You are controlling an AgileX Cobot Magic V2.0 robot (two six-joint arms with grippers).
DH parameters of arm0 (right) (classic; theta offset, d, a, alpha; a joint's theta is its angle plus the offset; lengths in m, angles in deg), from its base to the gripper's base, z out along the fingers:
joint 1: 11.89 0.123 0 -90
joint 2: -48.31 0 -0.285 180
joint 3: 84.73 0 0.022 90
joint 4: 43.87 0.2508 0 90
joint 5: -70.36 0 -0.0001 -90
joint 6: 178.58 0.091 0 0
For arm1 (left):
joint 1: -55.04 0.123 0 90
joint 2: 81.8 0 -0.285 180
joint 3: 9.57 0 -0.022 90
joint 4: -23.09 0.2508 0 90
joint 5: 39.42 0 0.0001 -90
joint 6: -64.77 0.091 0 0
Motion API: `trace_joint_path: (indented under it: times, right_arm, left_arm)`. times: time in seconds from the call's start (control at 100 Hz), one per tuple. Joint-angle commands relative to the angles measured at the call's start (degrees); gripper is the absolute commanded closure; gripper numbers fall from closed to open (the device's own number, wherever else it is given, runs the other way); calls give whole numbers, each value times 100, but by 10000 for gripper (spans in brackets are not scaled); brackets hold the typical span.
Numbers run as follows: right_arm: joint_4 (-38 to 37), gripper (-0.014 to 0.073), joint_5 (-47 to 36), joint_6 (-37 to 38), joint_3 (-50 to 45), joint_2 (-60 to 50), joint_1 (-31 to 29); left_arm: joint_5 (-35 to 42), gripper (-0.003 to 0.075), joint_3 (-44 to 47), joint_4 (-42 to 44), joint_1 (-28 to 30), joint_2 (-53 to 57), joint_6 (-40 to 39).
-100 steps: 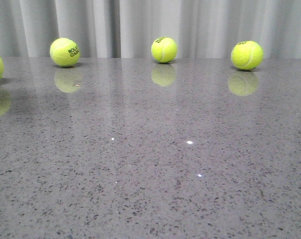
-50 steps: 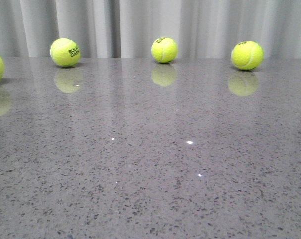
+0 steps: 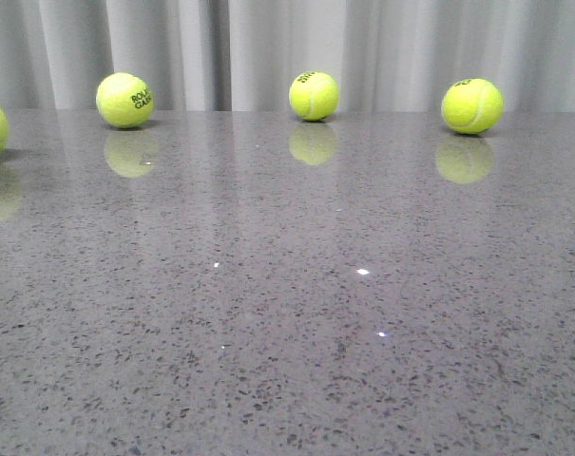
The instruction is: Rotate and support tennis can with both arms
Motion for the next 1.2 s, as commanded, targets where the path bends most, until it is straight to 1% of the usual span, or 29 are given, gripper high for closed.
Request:
trace_joint_path:
  times: [0.0,0.14,0.25,0.32,0.41,0.44,0.46,0.51,0.53,0.58,0.64,1.19]
  right_arm:
    - [48,662,-399,2,146,6,-36]
    - [48,662,-399,2,146,6,-36]
    - [48,662,-399,2,146,6,-36]
    - [48,662,-399,2,146,6,-36]
    - [48,662,-399,2,146,6,-36]
    - [48,662,-399,2,146,6,-36]
    - [48,662,-399,2,146,6,-36]
    - [48,662,-399,2,146,6,-36]
    - [48,662,-399,2,146,6,-36]
    - [48,662,-399,2,146,6,-36]
    - [48,662,-399,2,146,6,-36]
    - [48,662,-399,2,146,6,-36]
  left_arm:
    - [1182,228,550,-119,15,401,-87]
    - [2234,228,1497,-164,15,937,-87]
    - [2909,230,2070,-164,15,1069,-87]
    - [3230,255,2305,-164,15,1082,-87]
    - [3472,363,2483,-164,15,1082,-87]
    - [3501,418,2515,-164,15,1082,-87]
    - [3501,440,2523,-164,15,1082,-87]
    - [3501,535,2522,-164,15,1082,-87]
    - [3501,559,2522,-164,15,1082,-87]
    - [3501,652,2522,-164,15,1082,-87]
    - [3512,738,2522,-164,15,1082,-87]
    - [3512,741,2522,-164,15,1082,-87]
